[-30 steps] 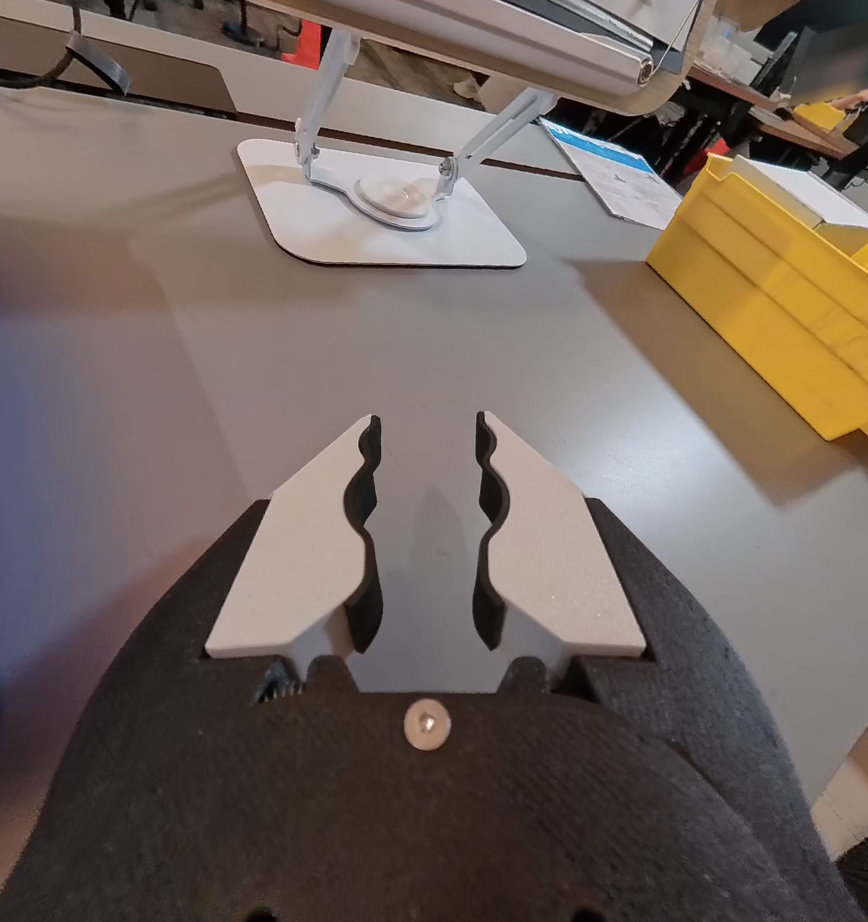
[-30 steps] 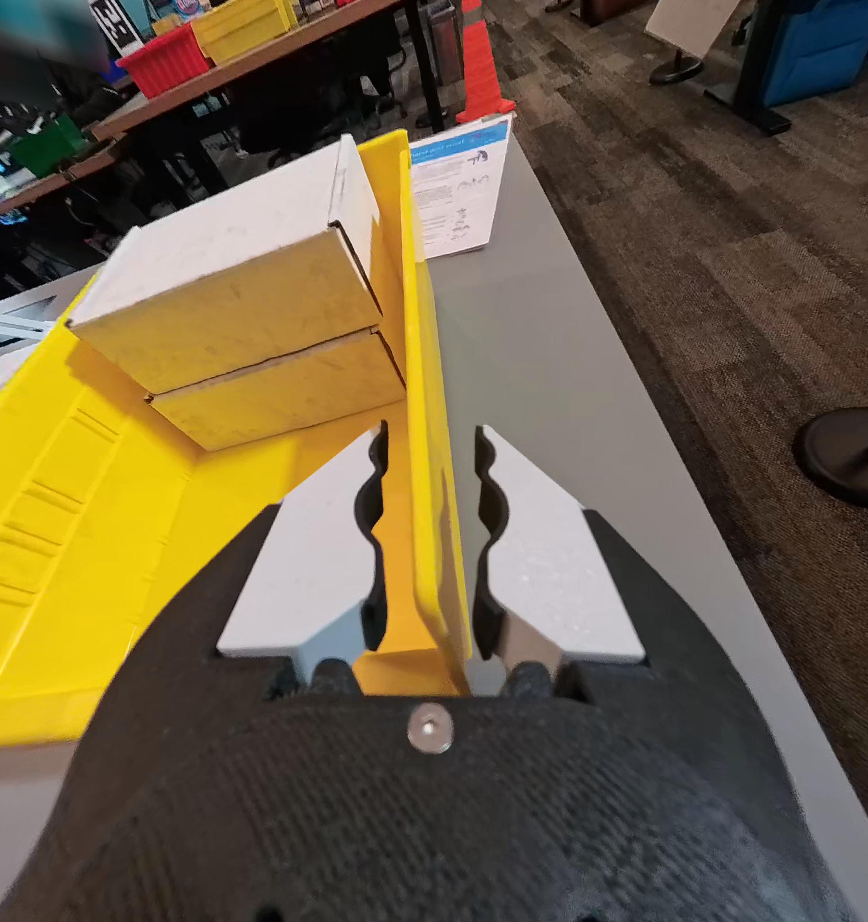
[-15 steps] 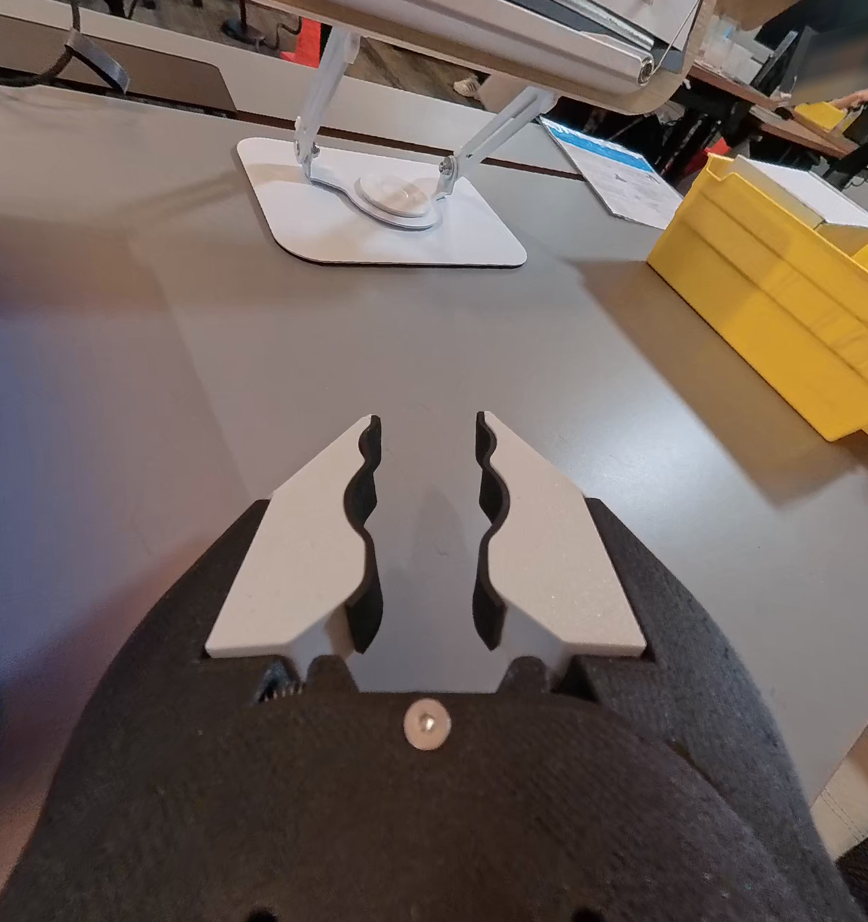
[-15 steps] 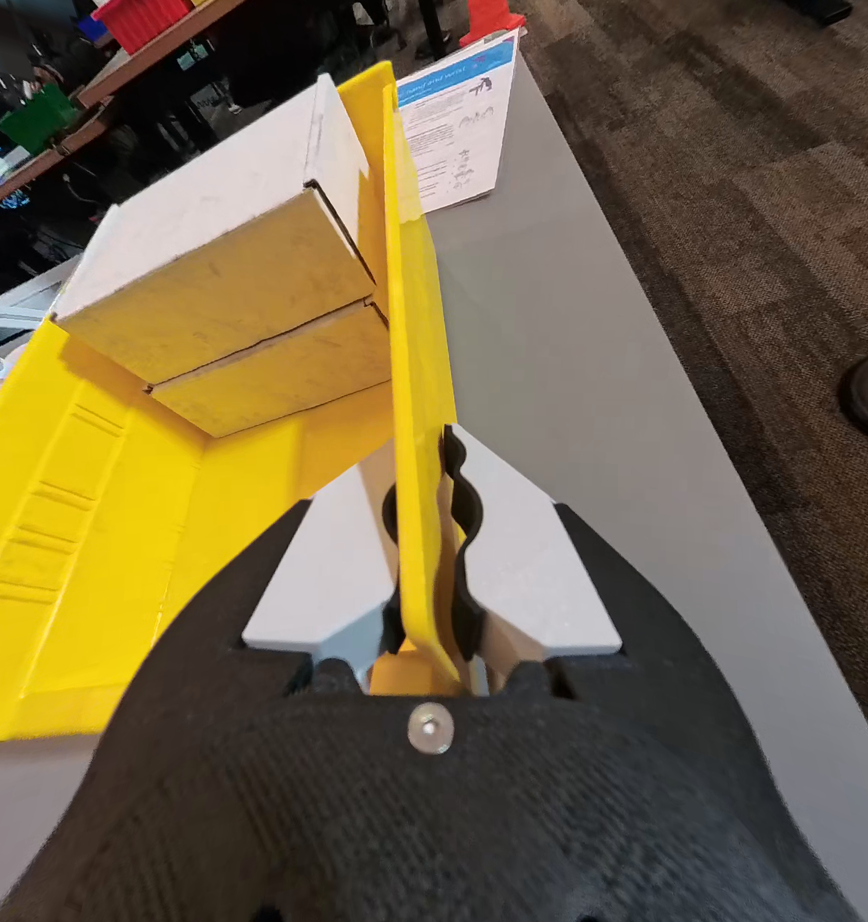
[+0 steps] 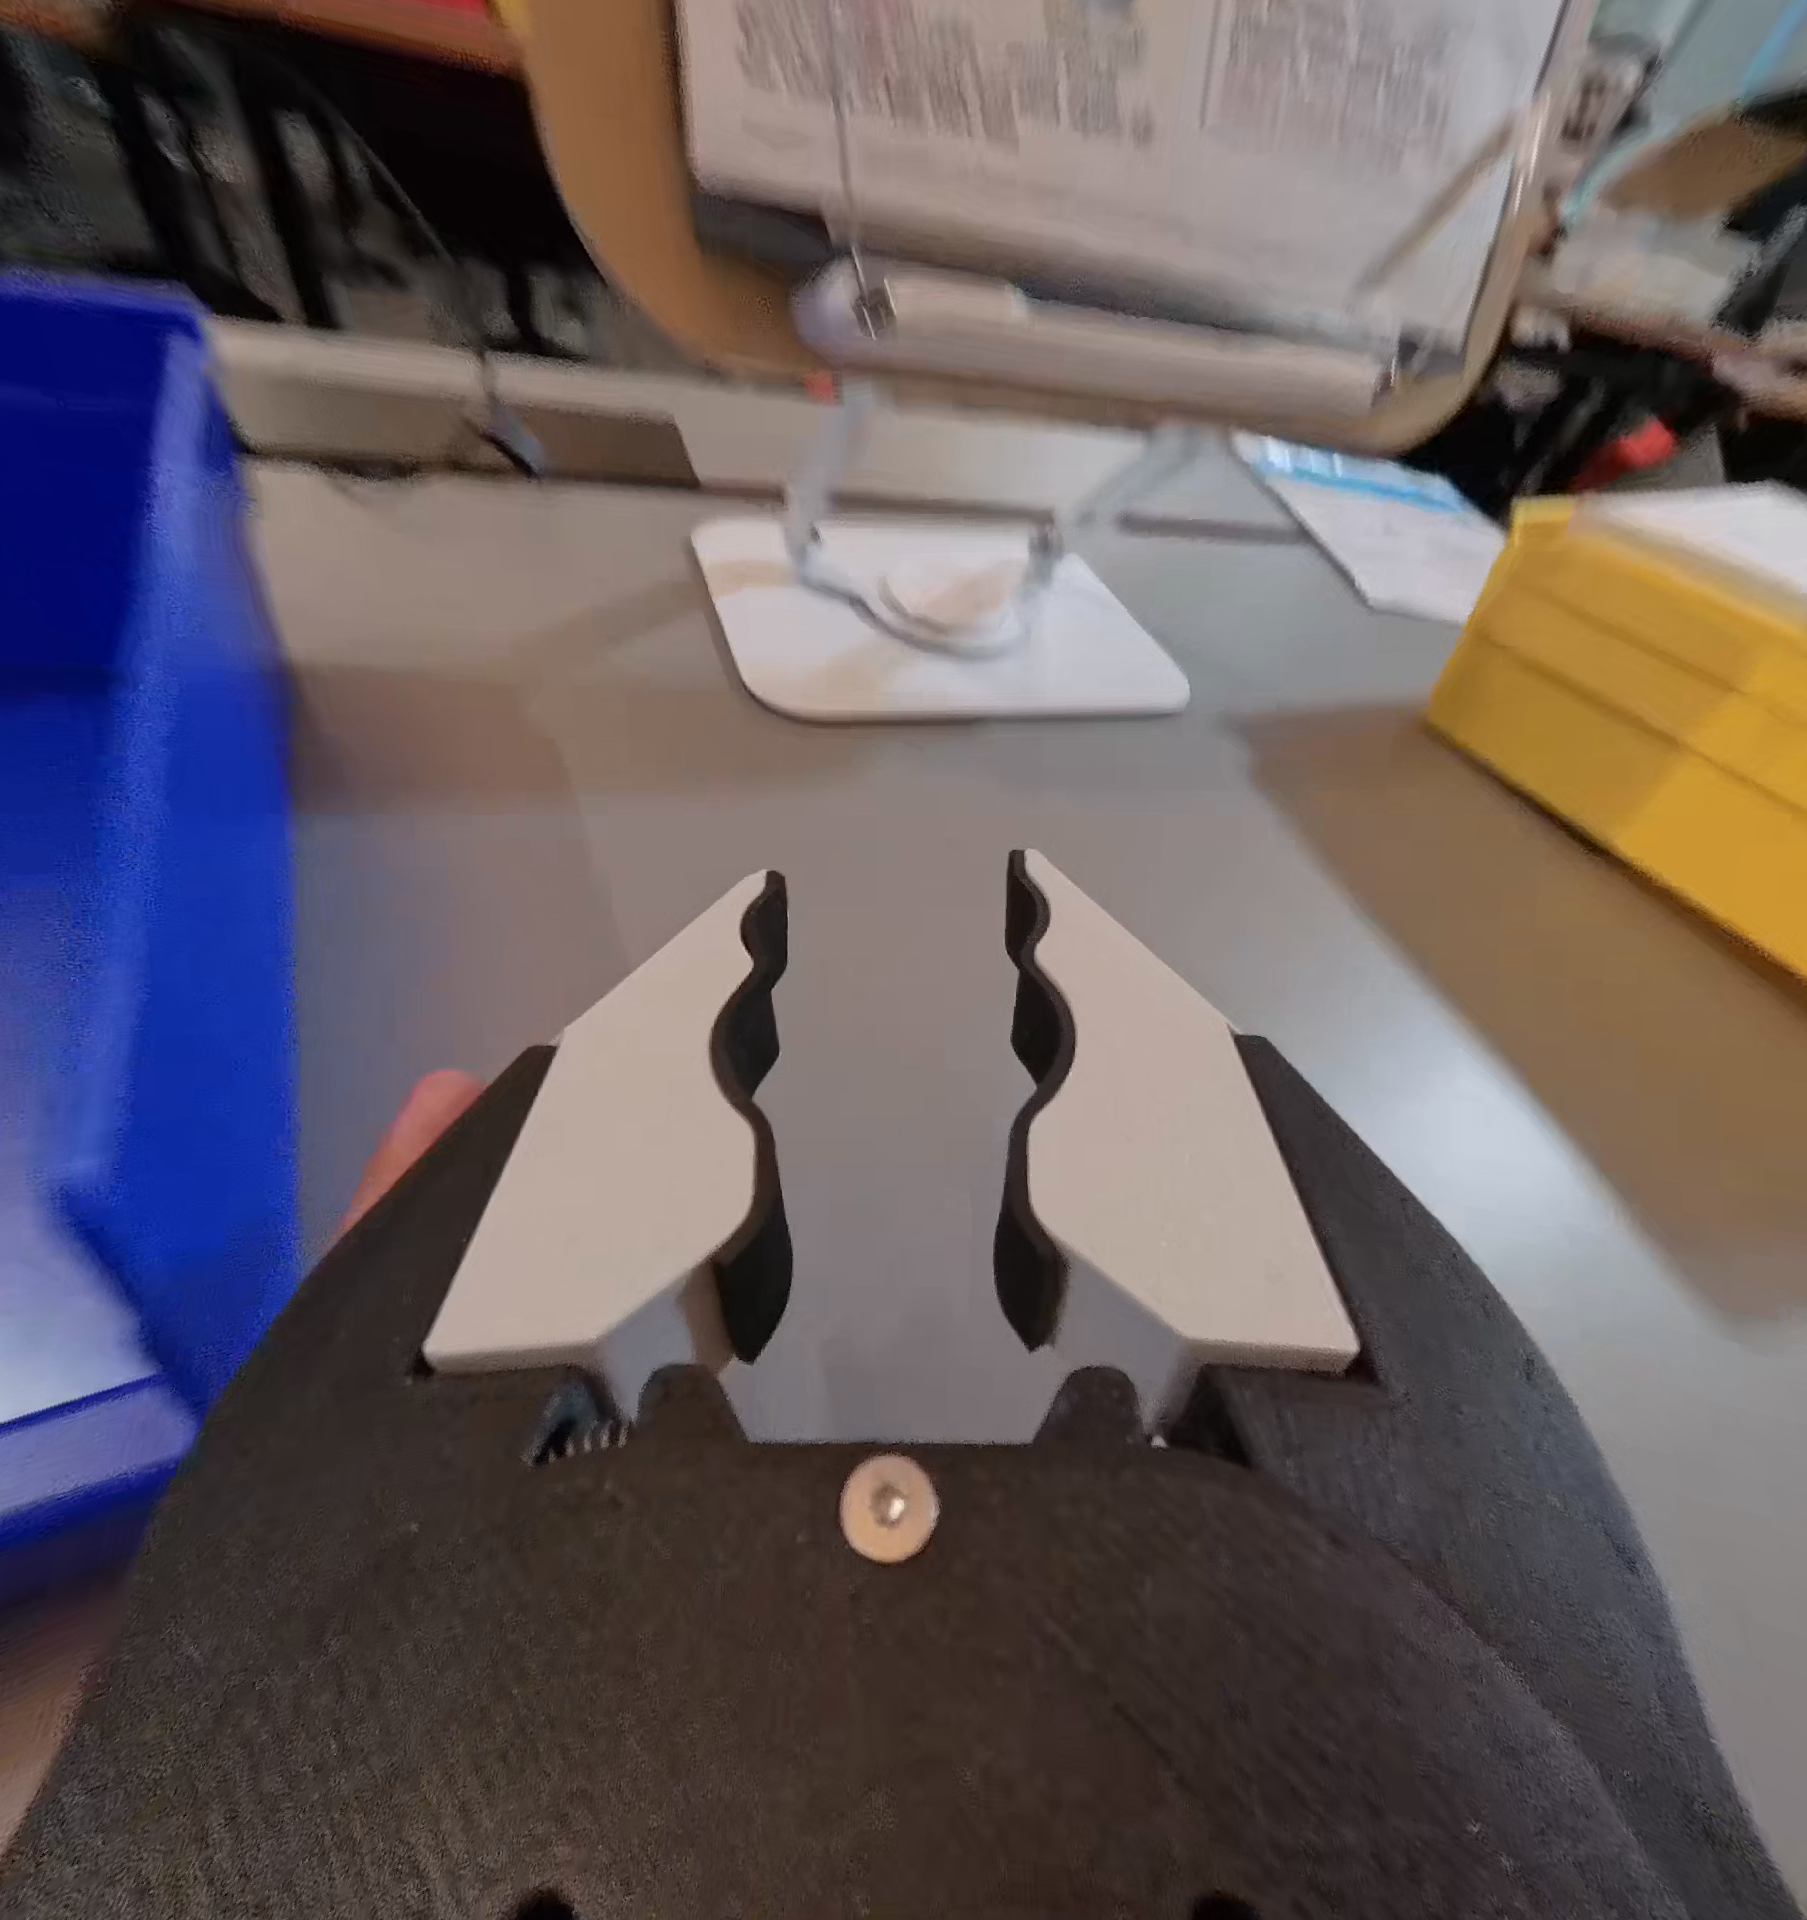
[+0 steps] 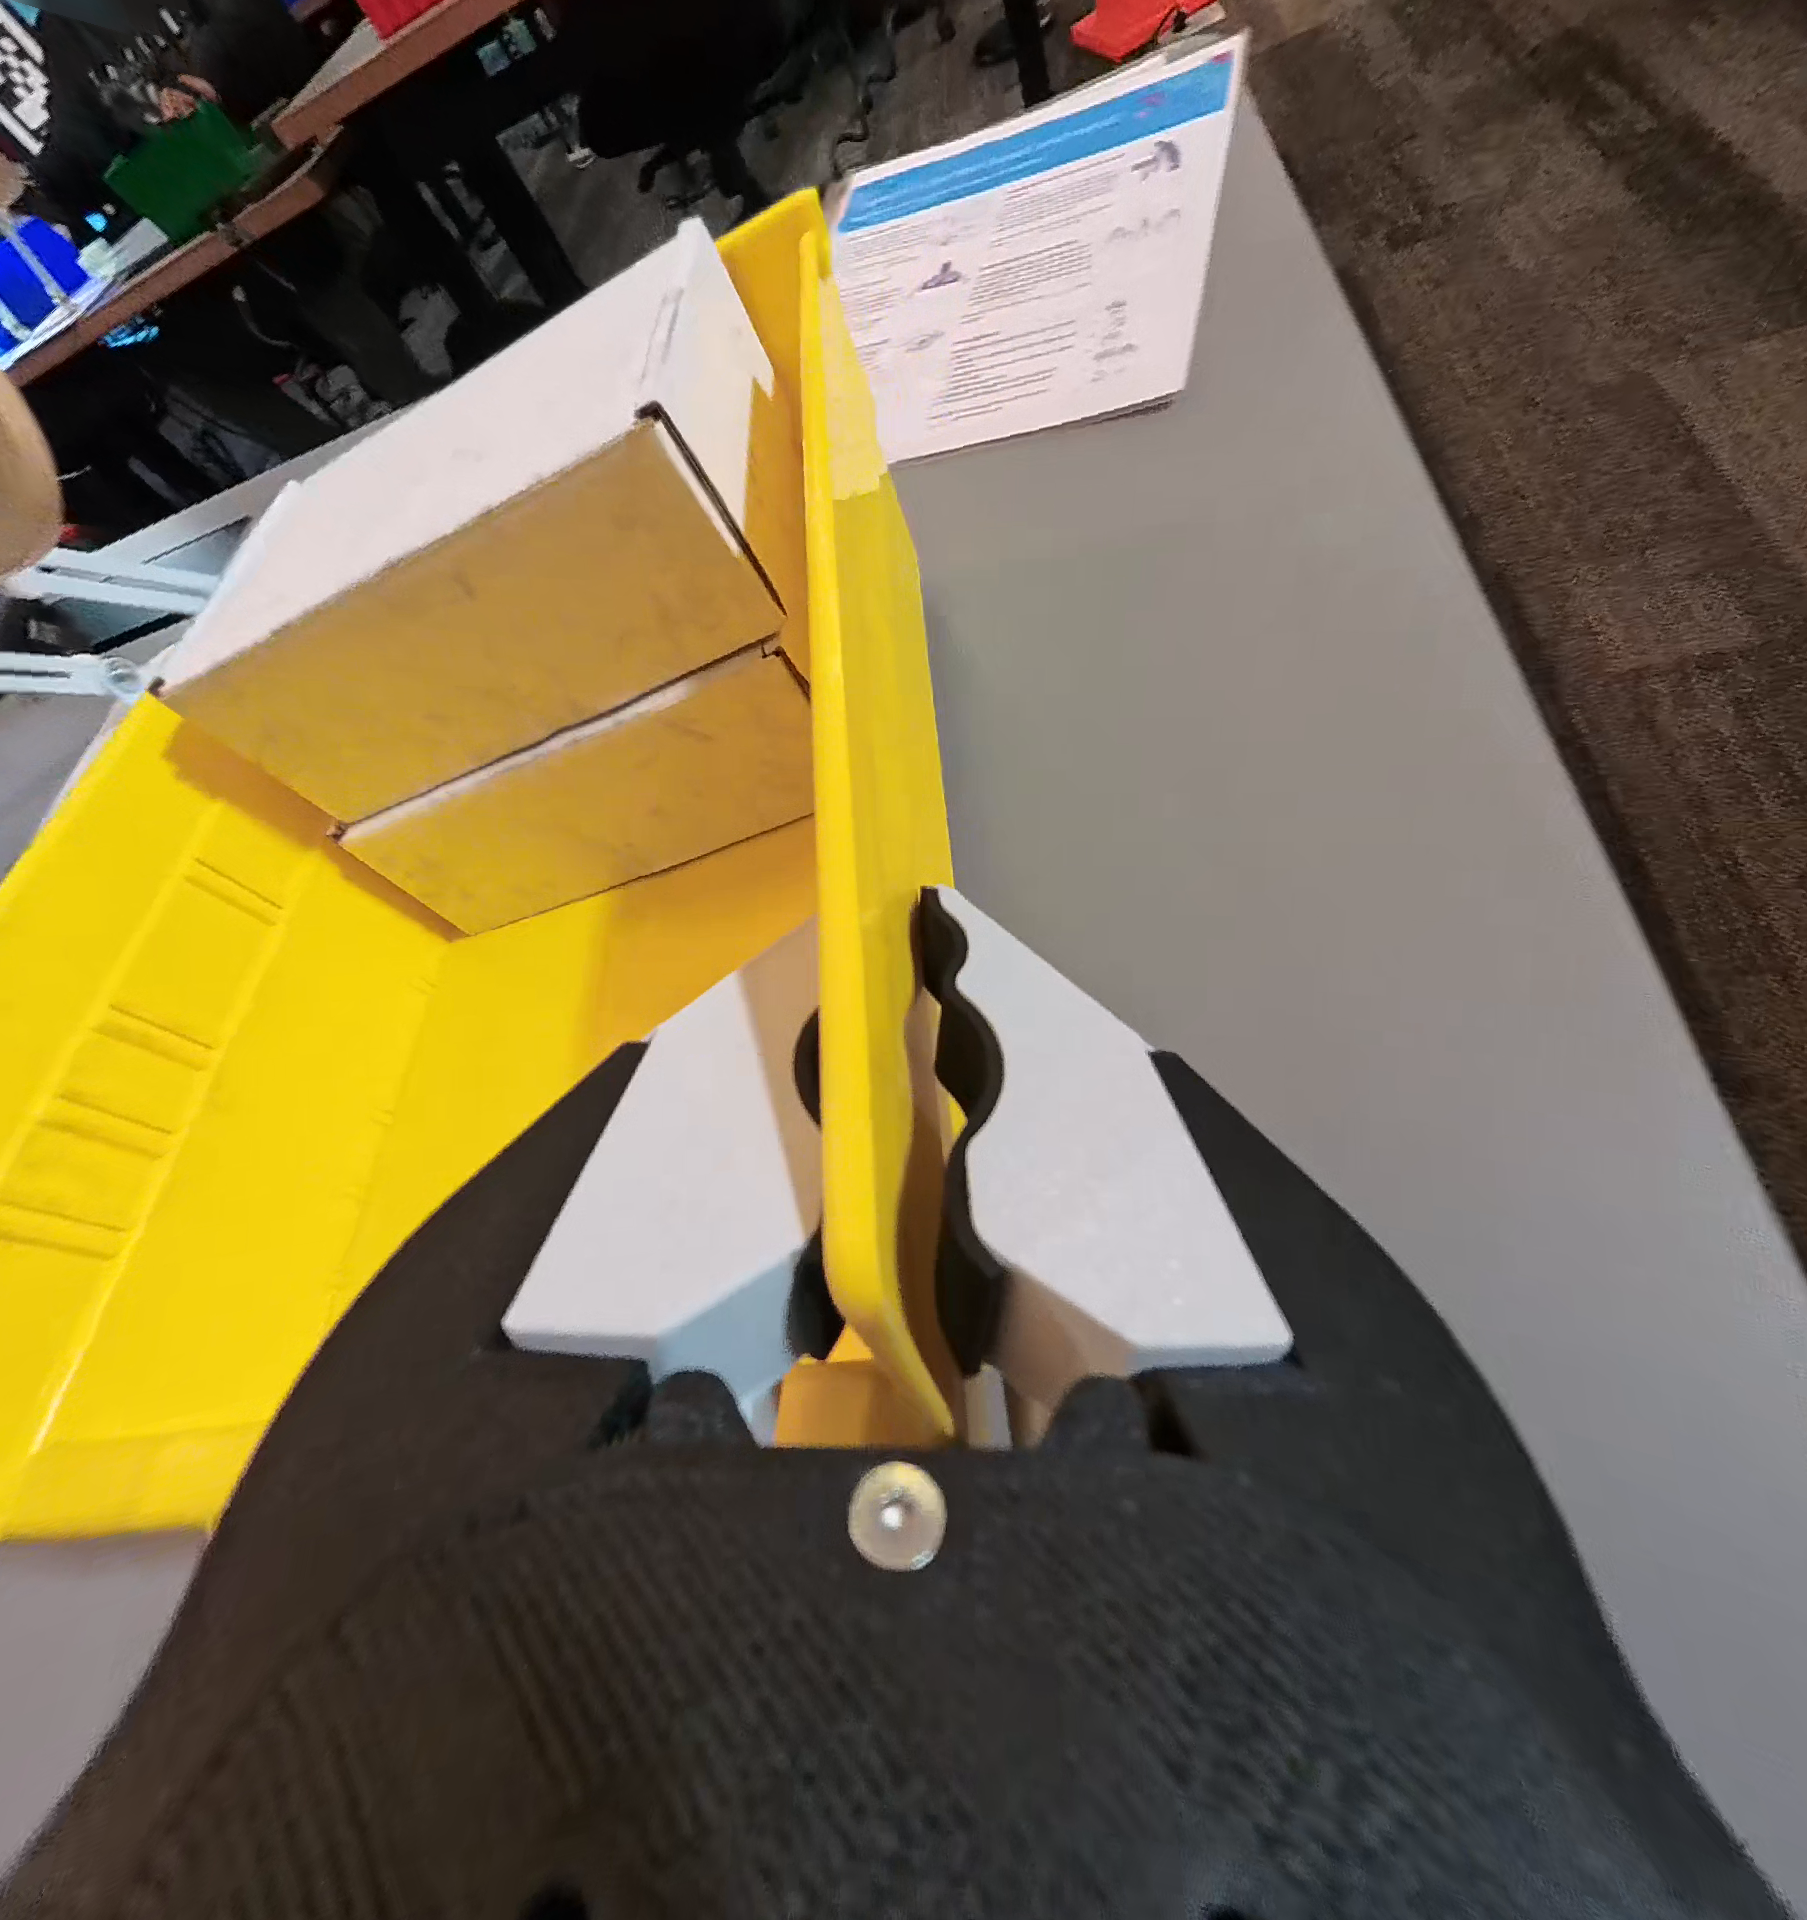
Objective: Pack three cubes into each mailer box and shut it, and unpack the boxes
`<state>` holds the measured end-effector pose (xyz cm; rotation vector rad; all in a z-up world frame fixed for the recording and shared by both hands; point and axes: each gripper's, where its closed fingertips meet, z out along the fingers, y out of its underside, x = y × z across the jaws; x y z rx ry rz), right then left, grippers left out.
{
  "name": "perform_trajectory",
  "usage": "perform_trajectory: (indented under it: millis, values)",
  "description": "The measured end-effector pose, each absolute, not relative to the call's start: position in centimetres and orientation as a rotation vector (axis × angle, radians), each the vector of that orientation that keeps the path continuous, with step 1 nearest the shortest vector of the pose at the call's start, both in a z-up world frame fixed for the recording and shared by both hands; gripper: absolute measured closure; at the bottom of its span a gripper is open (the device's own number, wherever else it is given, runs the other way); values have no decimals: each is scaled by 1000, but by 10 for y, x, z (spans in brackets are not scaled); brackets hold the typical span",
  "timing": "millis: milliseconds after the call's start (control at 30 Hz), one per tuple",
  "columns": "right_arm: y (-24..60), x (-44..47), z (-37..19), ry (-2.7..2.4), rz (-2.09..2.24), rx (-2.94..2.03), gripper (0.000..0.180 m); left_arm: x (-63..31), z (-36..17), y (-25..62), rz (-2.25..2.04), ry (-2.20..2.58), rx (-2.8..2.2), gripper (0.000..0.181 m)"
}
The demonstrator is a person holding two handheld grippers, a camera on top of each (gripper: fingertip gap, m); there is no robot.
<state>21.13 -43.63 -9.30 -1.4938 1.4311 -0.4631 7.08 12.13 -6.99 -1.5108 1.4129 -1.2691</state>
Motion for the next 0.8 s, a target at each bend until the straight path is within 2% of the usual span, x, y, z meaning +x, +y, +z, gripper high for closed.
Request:
perform_trajectory:
  millis: [67,133,333,433,667,800]
  values:
    - [-425,208,-92,1409,-432,-1508,173,62,-42,138,-1268,1277,-1434,153]
    - [-412,203,-90,1380,-400,-1524,173,52,-25,164,-1171,1148,-1386,151]
    - [-365,193,-81,1275,-271,-1534,174,42,-32,227,-871,1011,-1419,98]
    - [-343,187,-74,1224,-223,-1532,174,48,-52,242,-761,1077,-1466,90]
    - [-295,173,-70,1129,-122,-1570,173,58,-98,239,-593,1333,-1508,116]
    - [-263,163,-75,1077,-76,-1627,175,55,-92,245,-504,1347,-1423,176]
